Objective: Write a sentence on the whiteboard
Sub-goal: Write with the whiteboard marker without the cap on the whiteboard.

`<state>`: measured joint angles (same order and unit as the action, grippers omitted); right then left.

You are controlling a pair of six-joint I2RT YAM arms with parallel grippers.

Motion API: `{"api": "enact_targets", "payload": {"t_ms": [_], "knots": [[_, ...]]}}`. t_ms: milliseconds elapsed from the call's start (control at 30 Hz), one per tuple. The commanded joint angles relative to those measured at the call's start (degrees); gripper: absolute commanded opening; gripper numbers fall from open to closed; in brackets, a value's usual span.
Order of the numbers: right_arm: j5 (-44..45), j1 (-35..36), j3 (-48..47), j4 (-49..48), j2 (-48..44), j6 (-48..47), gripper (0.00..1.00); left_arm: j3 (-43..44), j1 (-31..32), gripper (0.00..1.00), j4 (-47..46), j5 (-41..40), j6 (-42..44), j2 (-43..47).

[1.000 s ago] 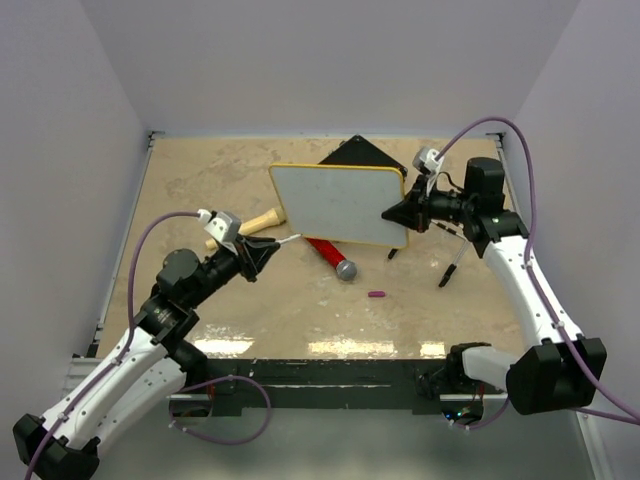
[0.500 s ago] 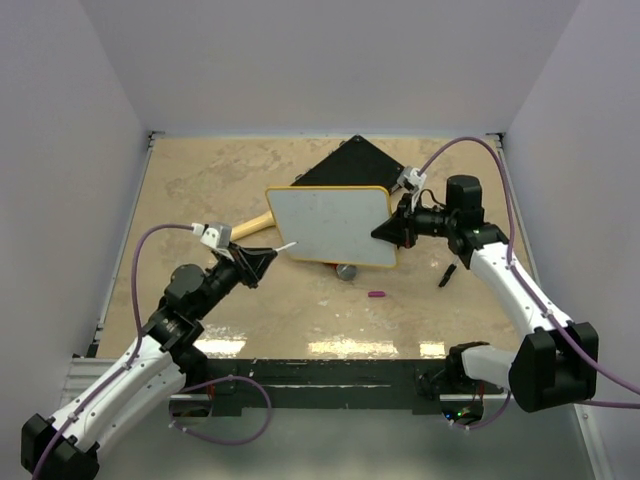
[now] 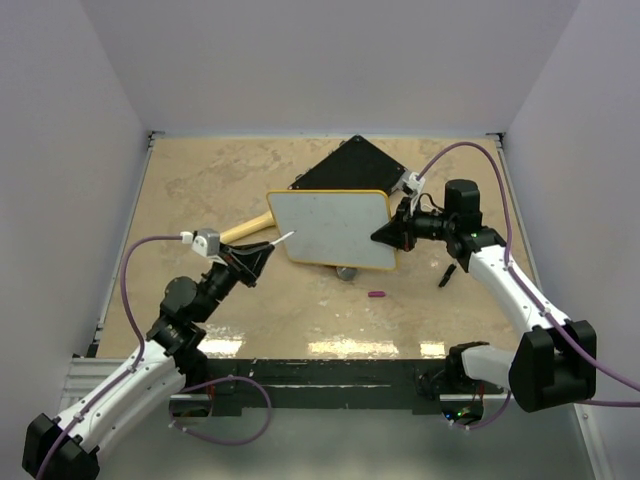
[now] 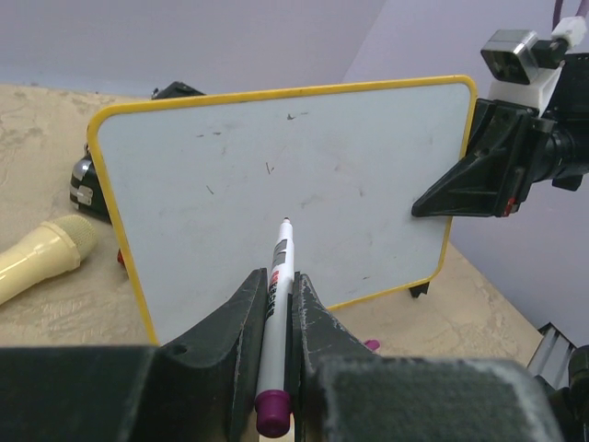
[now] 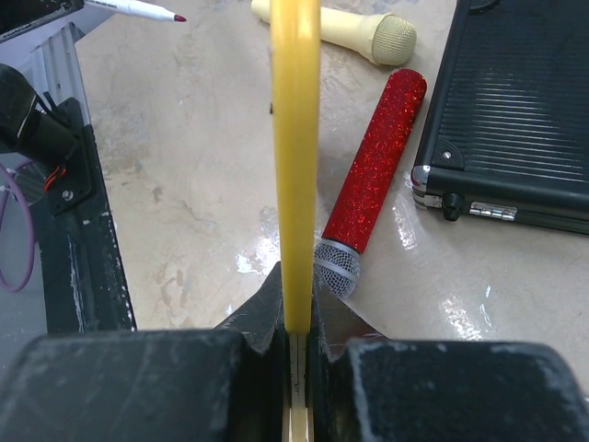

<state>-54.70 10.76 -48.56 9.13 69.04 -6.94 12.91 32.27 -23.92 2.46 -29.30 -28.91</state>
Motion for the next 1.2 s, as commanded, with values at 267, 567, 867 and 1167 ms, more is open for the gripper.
{"api": "enact_targets", "payload": {"t_ms": [267, 567, 867, 1167], "knots": [[-3.66, -0.13, -0.05, -6.23, -1.01, 0.52, 0.0, -3.5, -0.28, 0.0, -12.9, -2.37, 1.88, 2.36], [-4.89, -0.75, 0.13, -6.31, -1.01, 0.44, 0.0, -8.16, -0.37, 0.0, -16.68, -4.48, -3.57, 5.35], [-5.42, -1.01, 0.04, -6.4, -1.01, 0.35, 0.0, -7.02, -0.37, 0.0, -12.47, -4.04, -2.17, 5.53], [-6.3, -1.1, -0.05, -7.01, -0.75, 1.05, 0.0, -6.84, -0.28, 0.0, -11.5, -5.71, -1.64, 5.35]]}}
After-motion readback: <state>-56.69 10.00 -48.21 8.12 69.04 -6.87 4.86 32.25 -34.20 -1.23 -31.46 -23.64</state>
